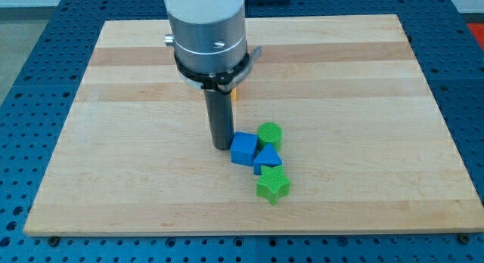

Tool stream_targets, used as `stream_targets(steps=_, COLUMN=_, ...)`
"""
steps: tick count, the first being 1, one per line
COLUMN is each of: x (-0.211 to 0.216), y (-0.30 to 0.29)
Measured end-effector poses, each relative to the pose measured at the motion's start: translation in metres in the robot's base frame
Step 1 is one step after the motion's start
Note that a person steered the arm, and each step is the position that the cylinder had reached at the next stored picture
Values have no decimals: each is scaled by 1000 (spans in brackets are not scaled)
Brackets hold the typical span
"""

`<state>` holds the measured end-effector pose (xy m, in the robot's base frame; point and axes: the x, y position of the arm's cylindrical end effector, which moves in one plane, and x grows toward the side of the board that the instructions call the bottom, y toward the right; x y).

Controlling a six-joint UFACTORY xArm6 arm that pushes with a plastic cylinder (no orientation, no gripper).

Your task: Move the green circle to the right of the blue triangle

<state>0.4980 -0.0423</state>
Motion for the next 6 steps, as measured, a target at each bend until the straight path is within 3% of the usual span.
stream_targets(steps=3, x=5, y=-1)
stream_targets(steps=6, x=-53, y=23)
